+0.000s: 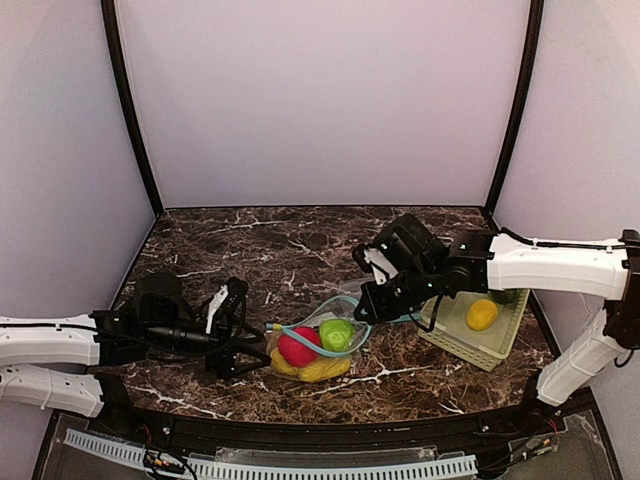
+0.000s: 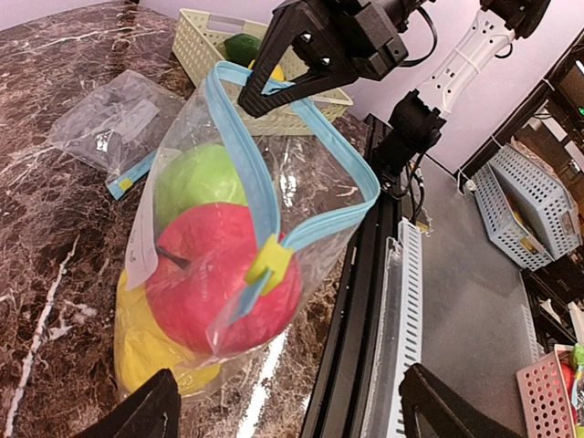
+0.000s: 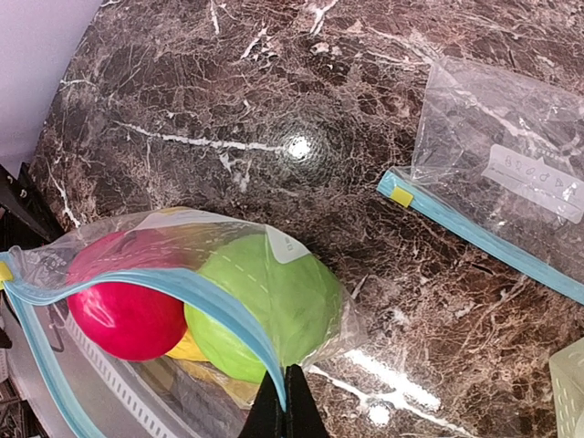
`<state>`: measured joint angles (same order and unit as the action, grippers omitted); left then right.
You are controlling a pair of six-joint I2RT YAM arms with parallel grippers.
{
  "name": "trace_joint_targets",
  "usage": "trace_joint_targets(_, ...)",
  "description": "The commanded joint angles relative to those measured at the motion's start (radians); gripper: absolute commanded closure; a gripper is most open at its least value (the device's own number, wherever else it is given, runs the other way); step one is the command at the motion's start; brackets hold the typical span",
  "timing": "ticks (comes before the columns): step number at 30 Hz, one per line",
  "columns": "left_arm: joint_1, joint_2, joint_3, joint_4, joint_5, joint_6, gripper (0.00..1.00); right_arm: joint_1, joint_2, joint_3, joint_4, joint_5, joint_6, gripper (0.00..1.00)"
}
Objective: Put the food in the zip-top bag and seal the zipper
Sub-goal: Pass from the right arm to the left
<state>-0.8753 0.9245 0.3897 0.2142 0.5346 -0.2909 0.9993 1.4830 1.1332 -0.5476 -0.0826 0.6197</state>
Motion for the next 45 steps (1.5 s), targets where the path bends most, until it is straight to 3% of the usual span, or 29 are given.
trace_joint_targets(1,-0.004,0.031,0.047,-0.006,-0.077,0.058,0.17,-0.005,0.0,0.024,0.005,-0.016,0.007,1.0)
trace_joint_targets(7,-0.005,0.054,0.058,0.02,-0.139,0.074,0.21,-0.005,-0.009,0.013,0.013,-0.032,0.003,1.0)
trace_joint_targets(14,-0.005,0.098,0.09,0.028,-0.091,0.08,0.48,-0.005,-0.007,0.012,0.023,-0.041,0.001,1.0)
trace_joint_targets(30,-0.005,0.123,0.114,-0.007,-0.073,0.096,0.91,-0.005,-0.029,0.018,0.02,-0.033,-0.005,0.99)
trace_joint_targets(31,-0.003,0.117,0.111,-0.008,-0.078,0.097,0.97,-0.005,-0.031,0.022,0.019,-0.032,-0.012,0.95)
trace_joint_targets(34,-0.004,0.108,0.111,-0.01,-0.079,0.099,0.99,-0.005,-0.042,0.037,0.012,-0.026,-0.045,0.84)
trace_joint_targets(37,-0.004,0.102,0.117,-0.014,-0.074,0.1,0.99,-0.001,-0.072,0.06,-0.003,-0.008,-0.101,0.61)
trace_joint_targets(39,-0.005,0.101,0.124,-0.02,-0.071,0.102,0.99,0.006,-0.099,0.077,-0.01,0.008,-0.143,0.51)
trace_joint_targets(41,-0.004,0.1,0.128,-0.027,-0.067,0.103,0.99,0.019,-0.122,0.093,-0.009,0.018,-0.191,0.46)
trace_joint_targets(45,-0.005,0.095,0.132,-0.034,-0.058,0.097,0.99,0.072,-0.129,0.122,0.023,0.004,-0.304,0.48)
